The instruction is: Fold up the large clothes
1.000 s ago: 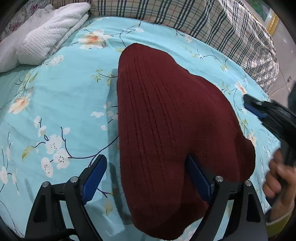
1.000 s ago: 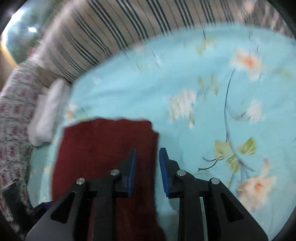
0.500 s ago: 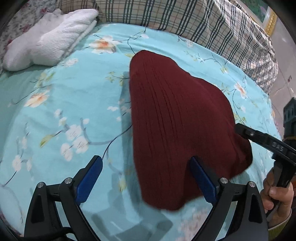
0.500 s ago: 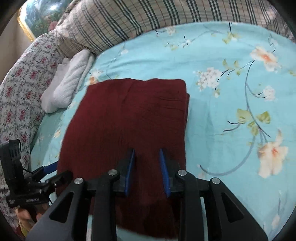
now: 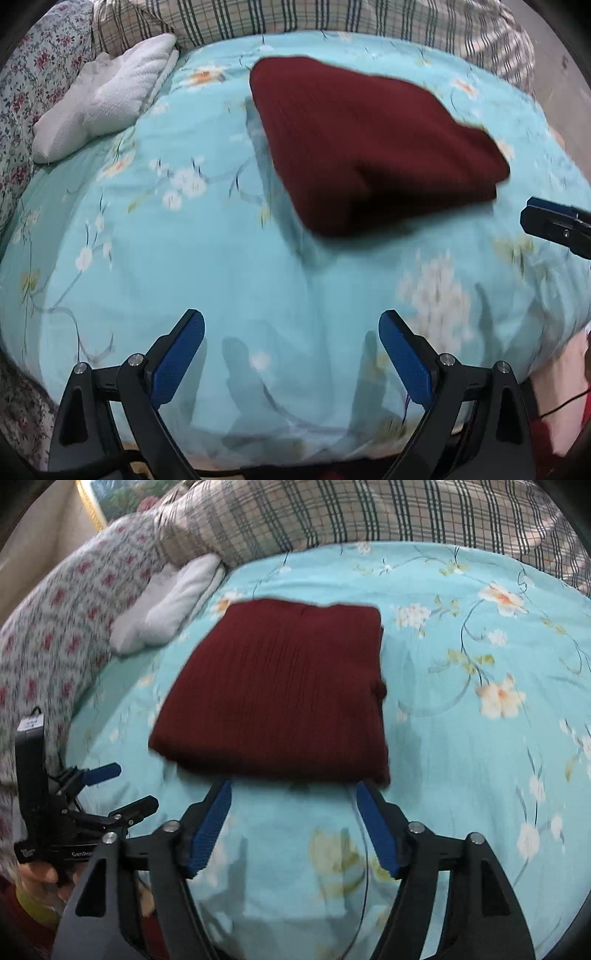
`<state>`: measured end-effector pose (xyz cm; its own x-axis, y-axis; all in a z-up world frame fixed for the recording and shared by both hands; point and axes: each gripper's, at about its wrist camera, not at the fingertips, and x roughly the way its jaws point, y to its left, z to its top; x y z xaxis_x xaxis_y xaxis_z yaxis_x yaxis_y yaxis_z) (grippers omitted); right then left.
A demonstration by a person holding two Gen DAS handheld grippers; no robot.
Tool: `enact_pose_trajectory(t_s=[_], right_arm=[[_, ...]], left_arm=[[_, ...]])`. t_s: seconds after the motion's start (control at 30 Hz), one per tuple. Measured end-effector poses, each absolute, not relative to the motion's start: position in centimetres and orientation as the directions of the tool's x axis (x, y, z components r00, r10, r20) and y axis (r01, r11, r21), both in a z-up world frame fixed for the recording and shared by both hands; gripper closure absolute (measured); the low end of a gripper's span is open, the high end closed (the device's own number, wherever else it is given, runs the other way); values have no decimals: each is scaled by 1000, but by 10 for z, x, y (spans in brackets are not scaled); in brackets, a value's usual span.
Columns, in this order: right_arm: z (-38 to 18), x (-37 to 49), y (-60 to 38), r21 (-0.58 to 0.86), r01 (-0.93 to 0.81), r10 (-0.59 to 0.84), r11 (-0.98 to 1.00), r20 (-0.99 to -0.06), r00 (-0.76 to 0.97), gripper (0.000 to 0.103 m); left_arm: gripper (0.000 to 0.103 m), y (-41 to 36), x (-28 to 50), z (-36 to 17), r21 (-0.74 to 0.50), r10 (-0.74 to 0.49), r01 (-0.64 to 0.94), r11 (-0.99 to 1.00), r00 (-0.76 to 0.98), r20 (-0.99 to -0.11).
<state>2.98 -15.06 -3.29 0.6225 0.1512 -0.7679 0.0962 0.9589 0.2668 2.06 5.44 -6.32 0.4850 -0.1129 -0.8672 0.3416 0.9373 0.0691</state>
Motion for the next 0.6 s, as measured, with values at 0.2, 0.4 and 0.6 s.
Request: enact_pose_trajectory(t_s=[0.2,0.4,0.6], right_arm=[[-47,1,-137,250,76,160,965,-795,585,22],[-42,-11,-139,272,66,183,960,-789,586,0],[-28,-10,-133,232,49,156,971,-781,604,0]], left_arm=[[7,60,1,-51,116,-85,348,930,513,-854],[3,52,-8,-14,212,-44,336,918,616,-786],[3,40,-8,1,225,-42,325,918,647,-761]])
